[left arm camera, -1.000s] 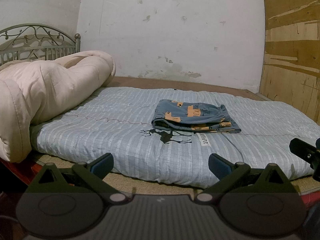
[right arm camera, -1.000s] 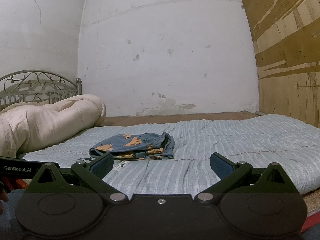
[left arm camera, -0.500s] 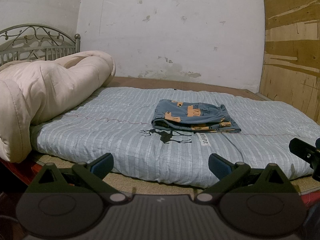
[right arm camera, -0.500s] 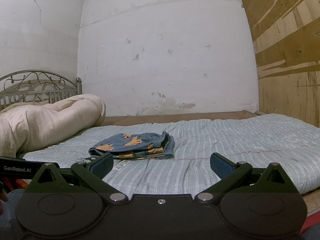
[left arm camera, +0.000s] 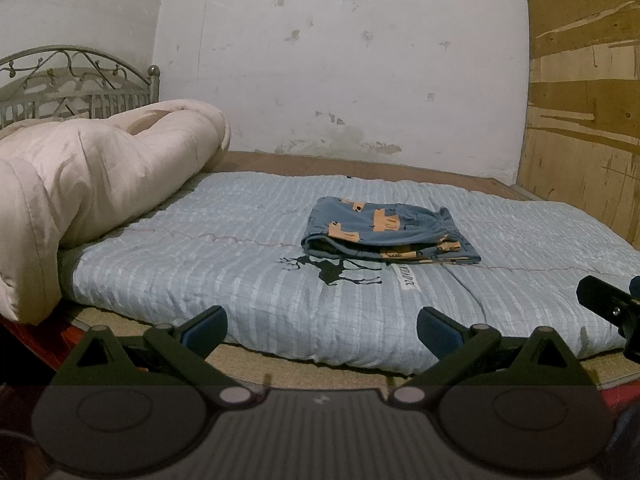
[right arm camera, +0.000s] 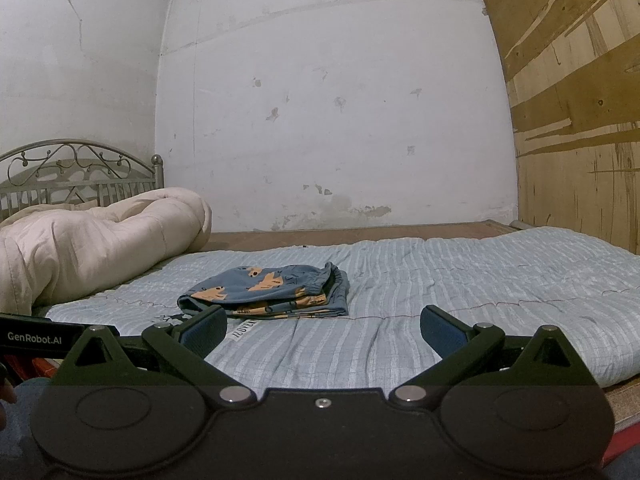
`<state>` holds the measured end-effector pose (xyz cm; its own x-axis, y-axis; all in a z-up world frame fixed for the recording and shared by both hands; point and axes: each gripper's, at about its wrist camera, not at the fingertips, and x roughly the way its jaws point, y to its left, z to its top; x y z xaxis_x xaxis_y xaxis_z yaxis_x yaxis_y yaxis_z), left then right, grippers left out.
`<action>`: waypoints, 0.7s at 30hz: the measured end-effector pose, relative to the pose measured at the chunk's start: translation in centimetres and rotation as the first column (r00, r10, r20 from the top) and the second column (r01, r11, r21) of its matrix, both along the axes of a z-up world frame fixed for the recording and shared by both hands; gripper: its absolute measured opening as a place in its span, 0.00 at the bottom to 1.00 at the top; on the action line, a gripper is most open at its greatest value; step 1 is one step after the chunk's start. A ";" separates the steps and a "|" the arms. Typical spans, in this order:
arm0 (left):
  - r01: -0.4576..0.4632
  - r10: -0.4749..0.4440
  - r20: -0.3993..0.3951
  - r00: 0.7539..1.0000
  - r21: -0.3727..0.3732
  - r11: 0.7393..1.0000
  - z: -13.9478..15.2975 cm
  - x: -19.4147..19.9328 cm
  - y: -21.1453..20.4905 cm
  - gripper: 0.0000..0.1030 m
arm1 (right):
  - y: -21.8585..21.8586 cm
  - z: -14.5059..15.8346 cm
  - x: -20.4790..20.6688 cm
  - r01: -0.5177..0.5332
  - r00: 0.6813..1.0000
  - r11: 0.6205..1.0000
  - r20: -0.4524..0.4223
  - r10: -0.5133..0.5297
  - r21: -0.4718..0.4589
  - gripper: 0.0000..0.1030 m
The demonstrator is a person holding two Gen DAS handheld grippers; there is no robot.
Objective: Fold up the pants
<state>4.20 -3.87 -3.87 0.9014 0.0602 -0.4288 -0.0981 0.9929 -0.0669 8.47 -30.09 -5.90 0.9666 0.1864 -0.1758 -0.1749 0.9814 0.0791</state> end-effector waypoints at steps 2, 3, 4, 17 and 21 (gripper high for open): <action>0.012 -0.012 -0.006 1.000 0.001 1.000 0.0 -0.1 -0.1 0.99 | 0.0 0.0 0.0 0.000 1.000 1.000 -0.001 0.000 0.000 0.99; 0.017 -0.017 -0.010 1.000 0.005 1.000 0.0 0.0 -0.1 0.99 | 0.0 0.0 0.0 0.000 1.000 1.000 0.000 0.000 0.000 0.99; 0.020 -0.020 -0.013 1.000 0.012 1.000 0.0 -0.1 -0.2 0.99 | 0.0 0.0 0.0 0.000 1.000 1.000 0.000 0.000 0.000 0.99; -0.009 0.010 -0.043 0.999 0.016 1.000 0.3 -0.1 0.1 0.99 | 0.0 0.0 0.0 0.000 1.000 1.000 -0.001 0.000 -0.001 0.99; -0.012 0.013 -0.041 0.999 0.020 1.000 0.3 -0.1 0.0 0.99 | 0.0 0.0 0.0 0.000 1.000 1.000 -0.001 0.000 0.000 0.99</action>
